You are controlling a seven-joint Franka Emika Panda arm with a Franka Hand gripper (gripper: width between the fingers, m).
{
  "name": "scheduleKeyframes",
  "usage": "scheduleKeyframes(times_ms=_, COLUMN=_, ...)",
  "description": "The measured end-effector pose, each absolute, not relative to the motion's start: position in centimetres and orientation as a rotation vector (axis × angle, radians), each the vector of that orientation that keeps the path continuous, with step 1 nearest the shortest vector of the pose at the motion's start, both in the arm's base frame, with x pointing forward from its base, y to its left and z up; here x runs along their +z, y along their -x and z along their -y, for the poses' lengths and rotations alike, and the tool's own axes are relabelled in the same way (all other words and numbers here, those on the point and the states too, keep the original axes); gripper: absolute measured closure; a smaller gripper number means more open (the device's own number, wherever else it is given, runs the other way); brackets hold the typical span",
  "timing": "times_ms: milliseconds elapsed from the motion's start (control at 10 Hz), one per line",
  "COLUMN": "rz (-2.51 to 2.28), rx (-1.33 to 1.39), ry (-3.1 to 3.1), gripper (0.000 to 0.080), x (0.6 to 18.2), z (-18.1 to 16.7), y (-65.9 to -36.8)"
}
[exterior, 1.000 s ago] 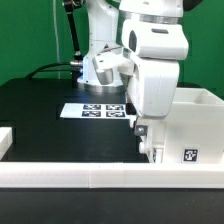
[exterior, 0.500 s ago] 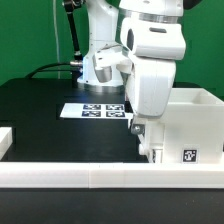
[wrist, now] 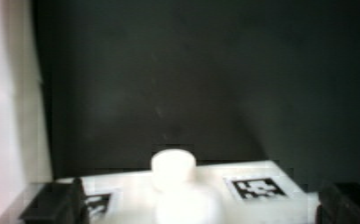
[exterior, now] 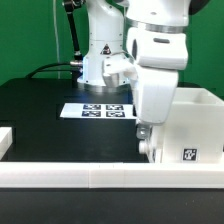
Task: Assemble drawer
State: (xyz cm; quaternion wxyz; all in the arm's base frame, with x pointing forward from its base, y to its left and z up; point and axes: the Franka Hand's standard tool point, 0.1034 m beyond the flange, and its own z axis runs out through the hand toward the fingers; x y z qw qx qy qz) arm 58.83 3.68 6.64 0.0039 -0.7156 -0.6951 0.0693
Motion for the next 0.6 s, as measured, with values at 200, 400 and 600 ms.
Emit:
scheduleKeyframes(times_ms=200, rz=2.177, rx=0.229, ry=2.257, gripper=0.0150, x=7.8, z=-4.4, y=-59.2)
scheduleKeyframes(times_ms=400, rz=2.221, rx=0.230, ry=2.217, gripper=0.0150, x=8.3, z=-3.9, y=-59.8)
scheduleKeyframes(times_ms=600, rz=2.273, rx=0.234, ry=2.164, gripper=0.0150, x=7.7, z=-0.8, y=-59.8)
